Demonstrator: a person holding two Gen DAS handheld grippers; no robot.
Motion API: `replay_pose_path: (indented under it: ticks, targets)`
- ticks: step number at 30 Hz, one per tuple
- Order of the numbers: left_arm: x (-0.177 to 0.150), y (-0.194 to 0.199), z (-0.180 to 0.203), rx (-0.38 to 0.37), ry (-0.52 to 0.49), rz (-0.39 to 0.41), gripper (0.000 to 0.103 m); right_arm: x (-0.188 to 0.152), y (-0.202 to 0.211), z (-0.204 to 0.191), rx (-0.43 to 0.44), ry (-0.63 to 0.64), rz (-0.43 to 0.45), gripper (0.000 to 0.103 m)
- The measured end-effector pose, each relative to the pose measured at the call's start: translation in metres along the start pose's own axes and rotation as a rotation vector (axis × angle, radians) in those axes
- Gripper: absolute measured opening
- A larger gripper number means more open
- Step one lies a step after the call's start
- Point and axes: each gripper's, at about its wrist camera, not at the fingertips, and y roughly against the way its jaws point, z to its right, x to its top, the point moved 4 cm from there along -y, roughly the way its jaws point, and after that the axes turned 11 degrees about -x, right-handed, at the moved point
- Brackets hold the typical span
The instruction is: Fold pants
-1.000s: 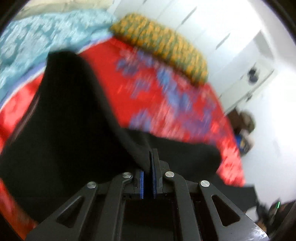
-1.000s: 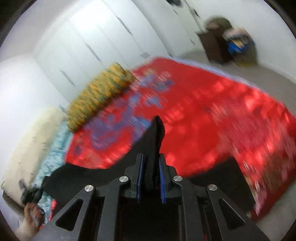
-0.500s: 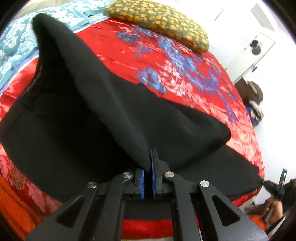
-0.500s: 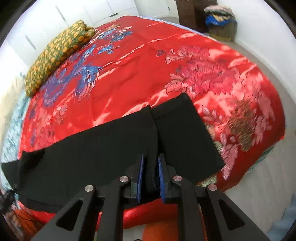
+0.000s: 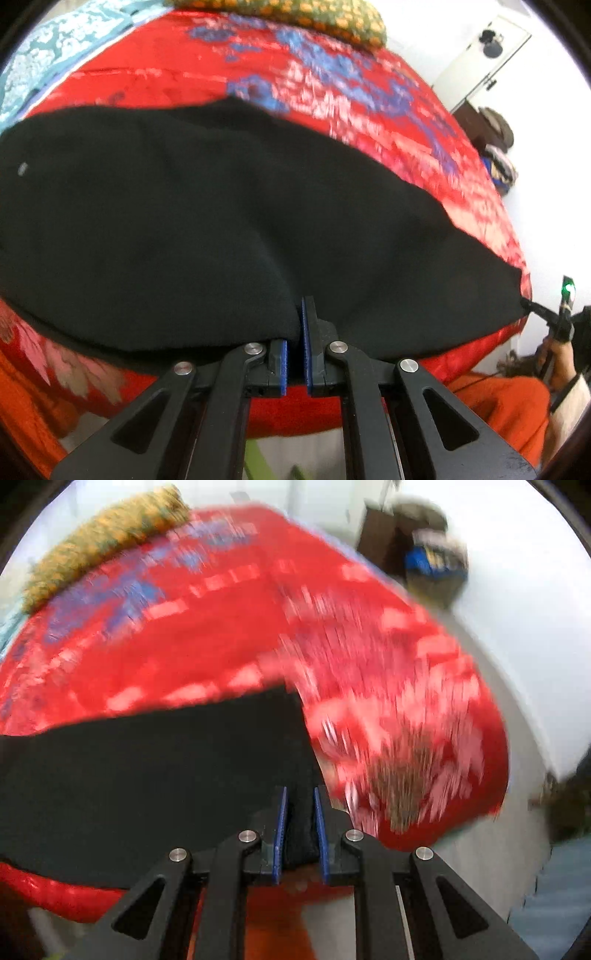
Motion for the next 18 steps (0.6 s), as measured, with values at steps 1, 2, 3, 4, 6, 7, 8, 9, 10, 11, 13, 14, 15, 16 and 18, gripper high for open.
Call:
replay_pose_path:
  ticks: [1, 2, 3, 4, 6, 7, 8, 9, 10, 11, 13, 14, 15, 16, 18]
  targets:
    - [-0.002, -0.002, 0.0, 0.002, -0.004, -0.011, 0.005, 0.0, -0.002, 0.005, 0.007, -0.019, -0.003, 0.015]
    - [-0.002, -0.003, 0.0, 0.004, -0.006, -0.014, 0.005, 0.002, -0.002, 0.008, 0.009, -0.03, 0.011, 0.015]
    - [-0.002, -0.004, 0.0, 0.005, -0.007, -0.016, 0.005, 0.001, -0.002, 0.009, 0.01, -0.029, 0.011, 0.015]
    - [-0.002, -0.005, -0.001, 0.005, -0.005, -0.021, 0.005, 0.002, -0.002, 0.008, 0.01, -0.027, 0.007, 0.015]
    - [-0.003, -0.007, -0.002, 0.009, -0.005, -0.029, 0.005, 0.002, -0.003, 0.008, 0.006, -0.021, 0.005, 0.015]
    - [-0.004, -0.009, -0.002, 0.015, -0.008, -0.035, 0.005, 0.003, -0.003, 0.008, 0.004, -0.02, 0.004, 0.015]
    - [-0.005, -0.01, -0.002, 0.018, -0.01, -0.039, 0.005, 0.004, -0.003, 0.008, 0.002, -0.019, 0.001, 0.015]
    - [-0.006, -0.011, -0.003, 0.023, -0.011, -0.047, 0.005, 0.004, -0.004, 0.007, -0.001, -0.016, -0.002, 0.015]
    - [-0.006, -0.012, -0.003, 0.024, -0.009, -0.051, 0.005, 0.004, -0.004, 0.007, -0.005, -0.012, -0.004, 0.015]
    - [-0.006, -0.012, -0.003, 0.026, -0.009, -0.052, 0.005, 0.005, -0.005, 0.006, -0.01, -0.008, -0.005, 0.015]
    - [-0.006, -0.014, -0.002, 0.032, -0.016, -0.055, 0.005, 0.003, -0.007, -0.002, -0.029, 0.0, 0.0, 0.016]
    - [-0.005, -0.015, -0.001, 0.035, -0.018, -0.057, 0.005, 0.004, -0.006, -0.002, -0.038, 0.001, 0.001, 0.017]
    - [-0.005, -0.015, -0.001, 0.037, -0.019, -0.059, 0.005, 0.004, -0.005, -0.002, -0.042, -0.002, 0.005, 0.024]
    - [-0.005, -0.015, -0.001, 0.038, -0.018, -0.061, 0.005, 0.004, -0.005, -0.001, -0.055, -0.007, 0.006, 0.044]
    - [-0.006, -0.015, -0.001, 0.04, -0.021, -0.067, 0.005, 0.005, 0.0, 0.005, -0.07, -0.032, 0.018, 0.082]
